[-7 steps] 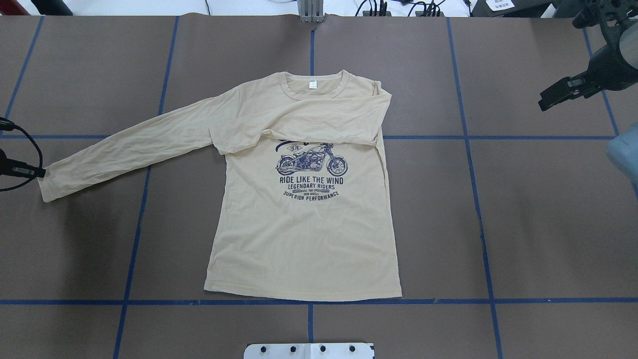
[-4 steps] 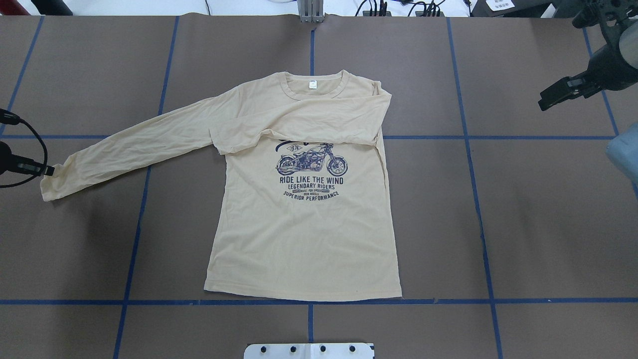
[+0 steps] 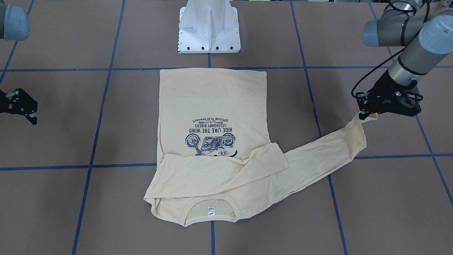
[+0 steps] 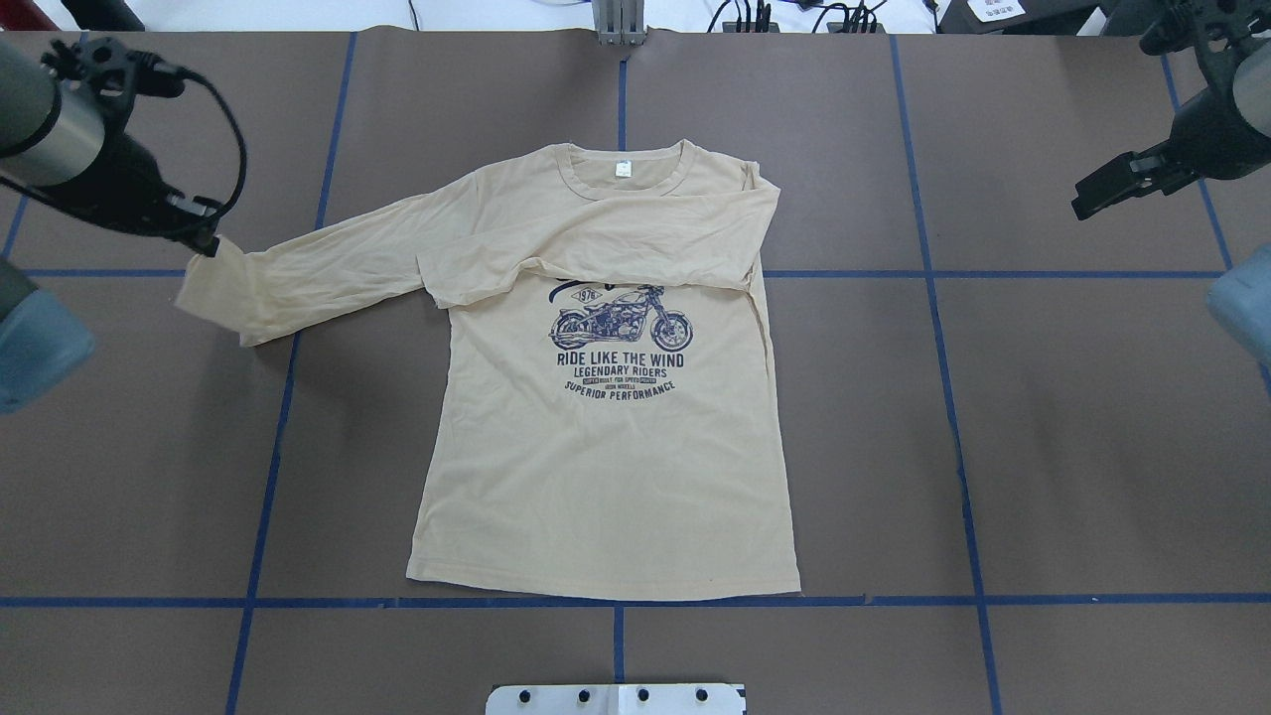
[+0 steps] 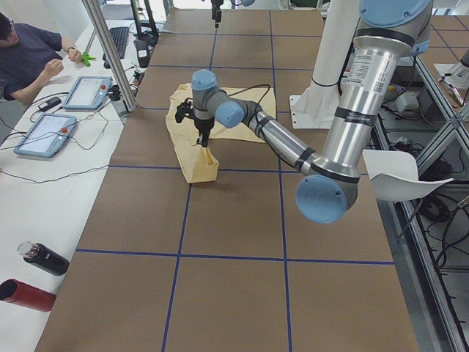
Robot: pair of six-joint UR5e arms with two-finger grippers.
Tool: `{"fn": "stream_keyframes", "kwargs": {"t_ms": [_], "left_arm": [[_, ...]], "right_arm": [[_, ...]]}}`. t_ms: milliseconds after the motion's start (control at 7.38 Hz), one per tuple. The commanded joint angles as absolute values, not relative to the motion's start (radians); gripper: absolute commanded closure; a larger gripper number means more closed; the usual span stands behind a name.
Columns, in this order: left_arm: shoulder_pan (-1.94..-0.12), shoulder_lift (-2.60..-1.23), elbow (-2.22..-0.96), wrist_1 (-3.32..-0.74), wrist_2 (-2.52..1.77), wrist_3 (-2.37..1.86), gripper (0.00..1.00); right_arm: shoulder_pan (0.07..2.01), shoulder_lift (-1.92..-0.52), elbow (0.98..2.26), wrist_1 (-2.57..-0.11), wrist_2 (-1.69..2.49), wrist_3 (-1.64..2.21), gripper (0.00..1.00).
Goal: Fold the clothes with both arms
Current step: 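Carry the sleeve with the left gripper across the shirt toward the collar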
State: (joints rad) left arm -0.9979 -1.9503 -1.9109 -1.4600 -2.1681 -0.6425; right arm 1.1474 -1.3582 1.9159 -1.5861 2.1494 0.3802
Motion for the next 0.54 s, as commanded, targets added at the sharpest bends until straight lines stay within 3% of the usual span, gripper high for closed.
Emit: {"fn": "stream_keyframes", "kwargs": {"t_ms": [0,407], "left_arm": [[-0.957,-2.213,-1.892,-1.212,-2.172,-0.769,1.0],[-0.907,-2.516,-1.623,-1.212,-2.174,-0.94,1.0]], "right_arm": [[1.147,-1.358,1.916,-1.586,2.149,0.38,0.0],[1.149,-1.358,1.916,-1.586,2.149,0.38,0.0]]}}
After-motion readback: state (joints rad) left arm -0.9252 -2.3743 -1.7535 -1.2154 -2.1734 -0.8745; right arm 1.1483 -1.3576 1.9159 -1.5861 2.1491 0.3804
